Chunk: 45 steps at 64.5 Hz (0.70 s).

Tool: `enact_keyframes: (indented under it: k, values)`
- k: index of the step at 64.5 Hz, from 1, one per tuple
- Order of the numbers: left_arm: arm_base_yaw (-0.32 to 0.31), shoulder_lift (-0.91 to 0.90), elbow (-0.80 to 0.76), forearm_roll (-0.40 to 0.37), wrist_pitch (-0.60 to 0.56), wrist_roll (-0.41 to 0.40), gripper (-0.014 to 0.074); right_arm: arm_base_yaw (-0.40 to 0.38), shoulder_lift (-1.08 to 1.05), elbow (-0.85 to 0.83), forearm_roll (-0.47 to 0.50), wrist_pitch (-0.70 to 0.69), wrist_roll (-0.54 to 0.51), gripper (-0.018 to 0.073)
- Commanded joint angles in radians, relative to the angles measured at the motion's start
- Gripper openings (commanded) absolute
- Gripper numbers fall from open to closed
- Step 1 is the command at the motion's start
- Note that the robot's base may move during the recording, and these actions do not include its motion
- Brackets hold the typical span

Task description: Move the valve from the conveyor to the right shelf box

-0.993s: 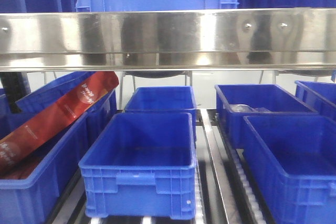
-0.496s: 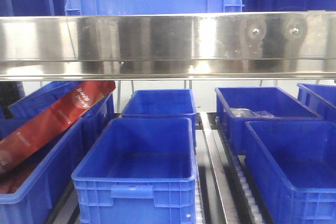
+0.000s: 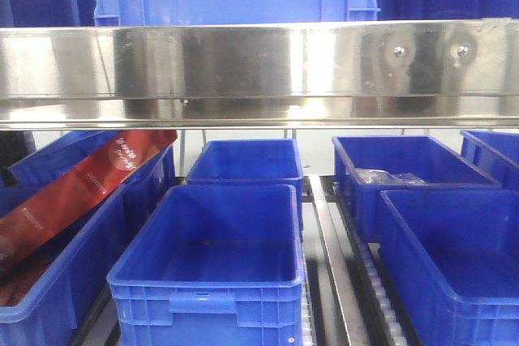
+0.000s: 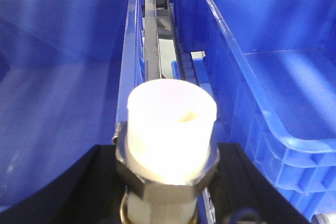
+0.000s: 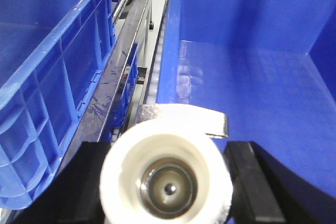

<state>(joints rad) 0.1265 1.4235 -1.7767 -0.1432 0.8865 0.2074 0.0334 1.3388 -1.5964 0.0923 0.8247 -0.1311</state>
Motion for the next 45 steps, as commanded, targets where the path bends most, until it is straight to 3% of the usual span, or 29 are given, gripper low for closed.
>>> enact_keyframes:
  k: [1,18,45]
  values:
    - [0.000,-0.008,-0.011,-0.011,-0.048,-0.005,-0.0111,-0.001,-0.012,-0.008,-0.014,-0.048,-0.007,-0.0154]
    - [0.000,-0.008,-0.011,-0.011,-0.054,-0.005,-0.0111,-0.001,-0.012,-0.008,-0.014,-0.048,-0.007,-0.0154]
    - [0.000,-0.008,-0.011,-0.011,-0.179,-0.005,-0.0111,-0.001,-0.012,-0.008,-0.014,-0.048,-0.007,-0.0154]
